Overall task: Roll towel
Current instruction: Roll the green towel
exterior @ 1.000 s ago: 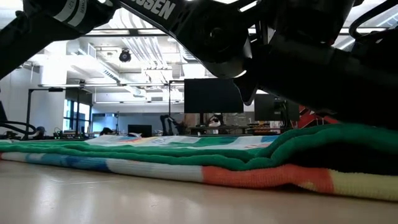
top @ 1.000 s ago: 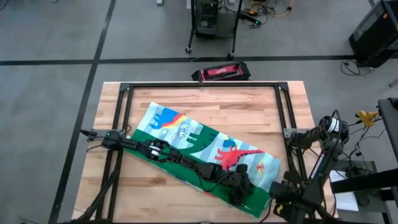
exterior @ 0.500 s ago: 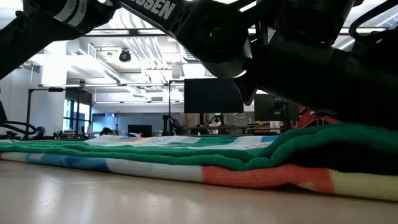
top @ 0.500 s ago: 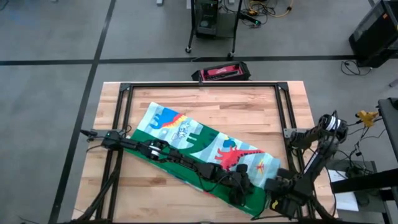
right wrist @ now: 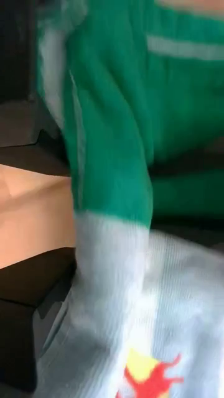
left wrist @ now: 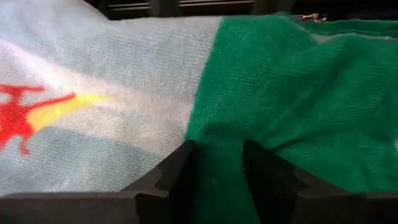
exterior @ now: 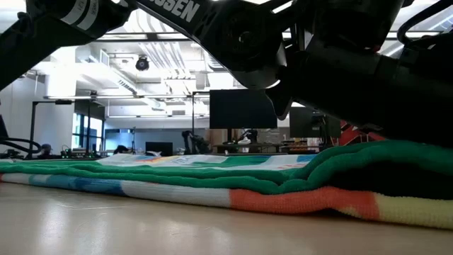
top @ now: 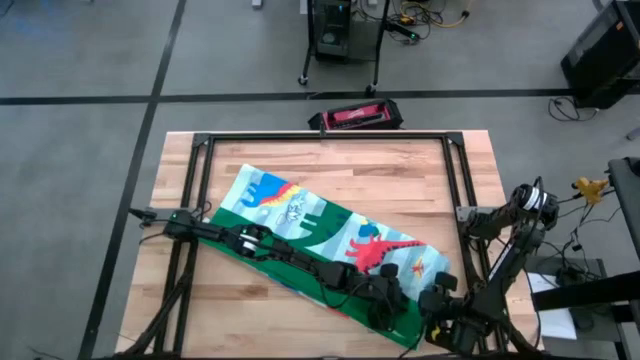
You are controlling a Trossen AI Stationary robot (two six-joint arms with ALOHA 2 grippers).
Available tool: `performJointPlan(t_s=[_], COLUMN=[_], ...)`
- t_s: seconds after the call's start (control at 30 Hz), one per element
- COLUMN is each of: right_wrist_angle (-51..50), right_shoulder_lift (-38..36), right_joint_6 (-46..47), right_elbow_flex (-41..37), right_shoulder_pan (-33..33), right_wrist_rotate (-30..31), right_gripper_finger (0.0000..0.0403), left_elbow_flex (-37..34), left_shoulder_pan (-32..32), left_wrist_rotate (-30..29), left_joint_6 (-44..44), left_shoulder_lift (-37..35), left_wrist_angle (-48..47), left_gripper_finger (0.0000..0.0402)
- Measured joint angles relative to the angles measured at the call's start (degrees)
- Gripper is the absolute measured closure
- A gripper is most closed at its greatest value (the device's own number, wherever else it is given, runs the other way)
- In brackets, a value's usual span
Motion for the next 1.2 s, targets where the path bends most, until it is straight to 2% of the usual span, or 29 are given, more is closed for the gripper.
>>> performJointPlan(t_s=[0.17,0.3,0.43,0.5,0.63,0.83,1.03,1.2], right_wrist_angle=[-3.02,-5.17,-5.47,-5.47,-5.67,-5.49,-5.28,-4.11], right_shoulder_lift=[-0.2,-0.02,-0.02,-0.04,-0.55,-0.72,1.25,3.61], right_joint_6=[2.3,7.89,14.64,15.32,13.24,15.14,22.01,19.76], right_elbow_flex=[0.79,-0.54,-1.68,-1.81,-1.68,-1.24,-3.21,-3.74], right_shoulder_pan=[0.5,0.63,1.05,1.03,1.75,6.2,10.66,10.94], right_wrist_rotate=[4.98,5.24,9.29,8.46,-0.58,-7.3,-3.94,-0.31], right_gripper_finger=[0.0222,0.0222,0.0222,0.0222,0.0222,0.0222,0.0222,0.0222], left_elbow_flex=[0.02,0.02,0.02,0.02,0.02,0.02,-0.14,1.89], left_shoulder_pan=[0.01,0.02,0.02,0.02,0.02,0.02,0.03,0.06], left_wrist_rotate=[-0.02,-0.02,-0.02,0.0,-0.02,0.0,0.02,-0.1], left_joint_6=[0.09,0.13,0.15,0.15,0.11,0.04,0.35,2.59], left_shoulder_lift=[-0.09,-0.09,-0.09,-0.09,-0.09,-0.09,-1.0,-1.8], left_wrist_angle=[-0.68,-0.68,-0.72,-0.72,-0.75,-0.76,-0.77,1.04], left_gripper_finger=[0.028,0.0278,0.0282,0.0282,0.0278,0.0282,0.0278,0.0278])
